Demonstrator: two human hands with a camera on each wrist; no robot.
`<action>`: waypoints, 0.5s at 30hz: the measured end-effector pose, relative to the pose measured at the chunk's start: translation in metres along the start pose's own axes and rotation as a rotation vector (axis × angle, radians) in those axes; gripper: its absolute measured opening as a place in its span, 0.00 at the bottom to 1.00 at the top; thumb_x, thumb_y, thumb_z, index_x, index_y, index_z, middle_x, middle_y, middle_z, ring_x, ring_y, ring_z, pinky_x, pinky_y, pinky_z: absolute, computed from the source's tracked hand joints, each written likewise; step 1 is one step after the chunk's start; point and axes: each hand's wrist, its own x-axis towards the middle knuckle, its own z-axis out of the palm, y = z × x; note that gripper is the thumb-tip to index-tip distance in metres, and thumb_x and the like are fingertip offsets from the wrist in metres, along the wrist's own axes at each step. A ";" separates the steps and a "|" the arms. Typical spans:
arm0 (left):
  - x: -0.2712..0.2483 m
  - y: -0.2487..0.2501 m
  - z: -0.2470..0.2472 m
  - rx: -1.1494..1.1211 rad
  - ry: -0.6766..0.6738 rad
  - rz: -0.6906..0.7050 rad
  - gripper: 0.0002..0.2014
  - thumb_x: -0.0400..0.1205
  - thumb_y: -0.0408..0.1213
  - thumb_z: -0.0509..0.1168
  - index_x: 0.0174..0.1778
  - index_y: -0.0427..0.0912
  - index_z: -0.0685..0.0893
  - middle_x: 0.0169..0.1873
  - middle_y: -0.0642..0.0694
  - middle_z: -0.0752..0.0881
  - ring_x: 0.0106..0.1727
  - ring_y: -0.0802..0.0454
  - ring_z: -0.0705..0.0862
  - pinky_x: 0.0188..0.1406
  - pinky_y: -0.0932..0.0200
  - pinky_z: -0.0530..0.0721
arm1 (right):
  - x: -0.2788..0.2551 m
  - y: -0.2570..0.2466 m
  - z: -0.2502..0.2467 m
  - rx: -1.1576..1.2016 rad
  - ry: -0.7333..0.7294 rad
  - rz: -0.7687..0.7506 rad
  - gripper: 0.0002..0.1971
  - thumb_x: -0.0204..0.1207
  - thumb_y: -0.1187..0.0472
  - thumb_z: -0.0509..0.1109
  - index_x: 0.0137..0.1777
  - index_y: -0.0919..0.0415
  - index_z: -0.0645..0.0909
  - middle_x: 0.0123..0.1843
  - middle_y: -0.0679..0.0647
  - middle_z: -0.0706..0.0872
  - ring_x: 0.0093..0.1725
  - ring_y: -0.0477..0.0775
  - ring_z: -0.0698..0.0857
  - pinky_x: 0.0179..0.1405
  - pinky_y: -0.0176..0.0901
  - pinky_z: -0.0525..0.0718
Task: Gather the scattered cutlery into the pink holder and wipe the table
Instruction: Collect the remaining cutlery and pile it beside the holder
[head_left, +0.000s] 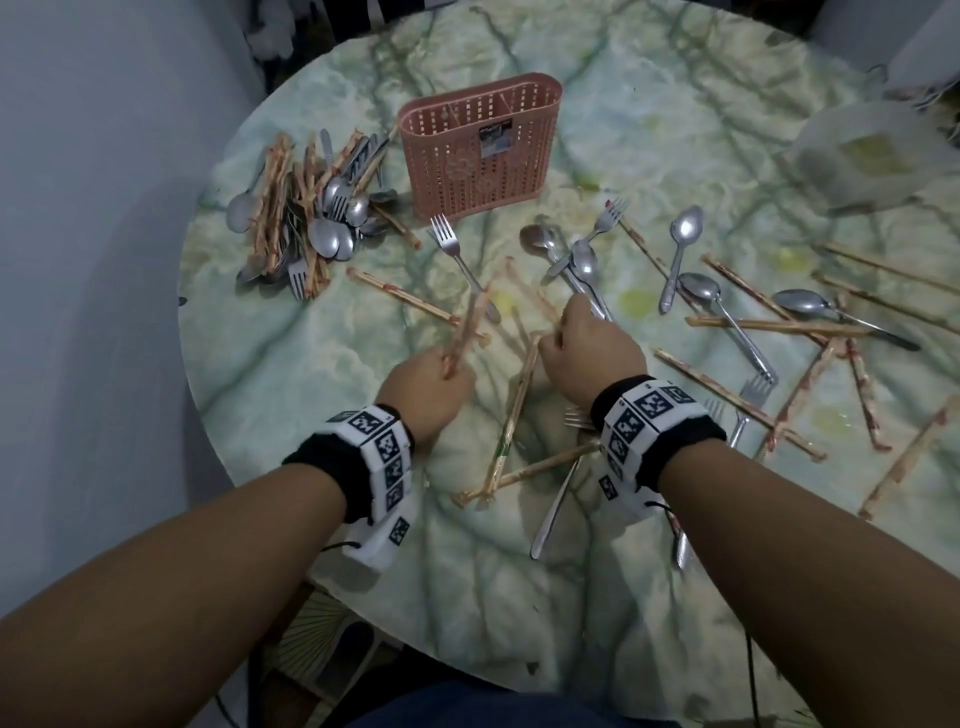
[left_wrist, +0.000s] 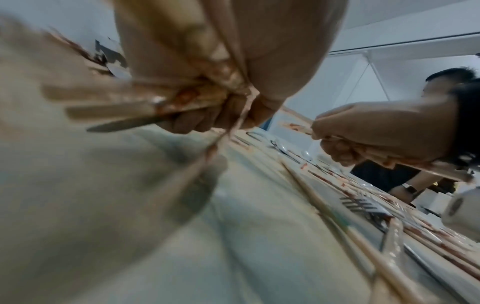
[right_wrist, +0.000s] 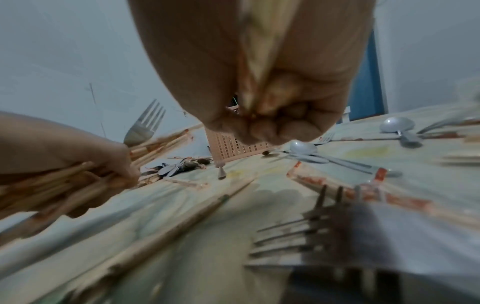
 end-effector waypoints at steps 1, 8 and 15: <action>0.000 -0.007 -0.006 -0.018 0.046 -0.001 0.12 0.87 0.48 0.61 0.47 0.44 0.83 0.43 0.41 0.87 0.47 0.38 0.85 0.44 0.53 0.77 | 0.000 -0.002 0.000 0.059 0.007 0.039 0.12 0.84 0.54 0.61 0.56 0.62 0.67 0.33 0.54 0.78 0.35 0.63 0.78 0.35 0.51 0.75; 0.027 -0.020 -0.037 -0.131 0.267 -0.073 0.17 0.91 0.48 0.54 0.60 0.38 0.76 0.52 0.35 0.87 0.52 0.33 0.85 0.54 0.42 0.84 | -0.021 -0.034 0.029 0.133 -0.180 0.111 0.21 0.80 0.50 0.71 0.60 0.60 0.65 0.45 0.59 0.83 0.42 0.65 0.85 0.43 0.56 0.87; 0.074 0.010 -0.042 -0.147 0.193 -0.320 0.31 0.81 0.55 0.70 0.68 0.33 0.74 0.55 0.40 0.84 0.50 0.38 0.84 0.42 0.52 0.77 | -0.009 -0.038 0.013 0.389 -0.134 0.192 0.16 0.76 0.54 0.73 0.56 0.61 0.73 0.43 0.54 0.83 0.41 0.59 0.83 0.38 0.48 0.78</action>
